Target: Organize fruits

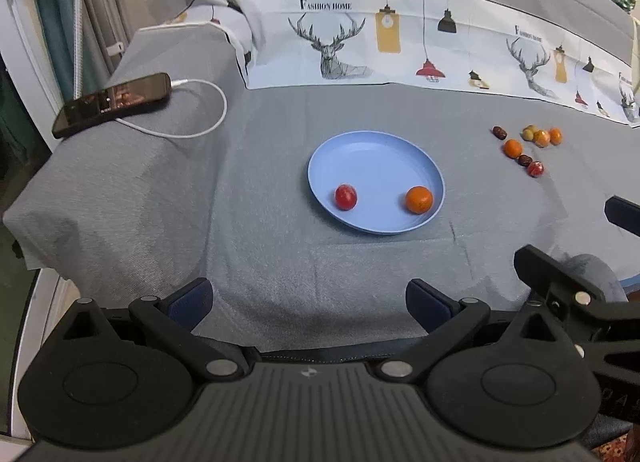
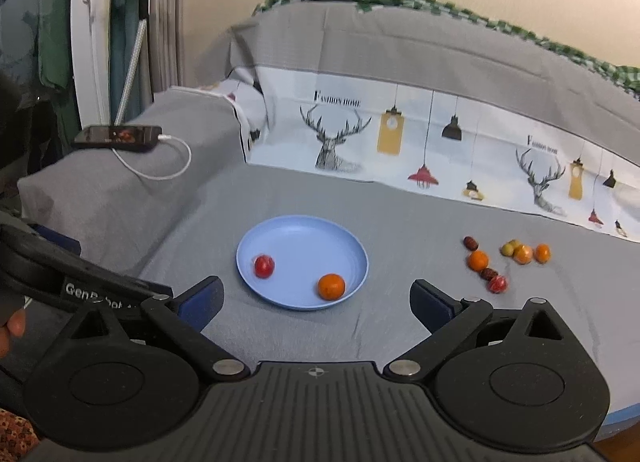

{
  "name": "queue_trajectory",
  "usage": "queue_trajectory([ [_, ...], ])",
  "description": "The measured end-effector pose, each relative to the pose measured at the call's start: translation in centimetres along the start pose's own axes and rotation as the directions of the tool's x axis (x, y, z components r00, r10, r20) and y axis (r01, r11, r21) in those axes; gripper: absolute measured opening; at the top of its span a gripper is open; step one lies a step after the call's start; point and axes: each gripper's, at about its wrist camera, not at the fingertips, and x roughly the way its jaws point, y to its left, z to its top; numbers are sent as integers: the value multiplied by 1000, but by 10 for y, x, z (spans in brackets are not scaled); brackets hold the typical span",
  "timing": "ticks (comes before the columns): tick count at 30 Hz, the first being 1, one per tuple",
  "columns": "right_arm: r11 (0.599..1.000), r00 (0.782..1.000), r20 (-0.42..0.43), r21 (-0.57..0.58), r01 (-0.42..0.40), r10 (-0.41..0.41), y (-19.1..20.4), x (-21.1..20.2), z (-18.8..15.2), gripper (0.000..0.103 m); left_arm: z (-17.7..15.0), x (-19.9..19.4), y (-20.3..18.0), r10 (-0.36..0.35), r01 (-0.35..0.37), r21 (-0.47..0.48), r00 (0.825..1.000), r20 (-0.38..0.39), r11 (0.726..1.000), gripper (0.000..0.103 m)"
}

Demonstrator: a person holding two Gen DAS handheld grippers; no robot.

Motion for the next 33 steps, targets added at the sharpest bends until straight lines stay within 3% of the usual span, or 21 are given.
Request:
queue_trajectory([
  [14, 1000, 999, 51, -10, -5, 6, 3, -23, -3, 99, -4, -19, 0, 15, -15, -1, 999, 44, 1000, 103],
  [33, 1000, 1000, -2, 25, -20, 20, -1, -3, -5, 99, 2, 1, -5, 28, -28, 39, 1000, 3, 999, 103],
])
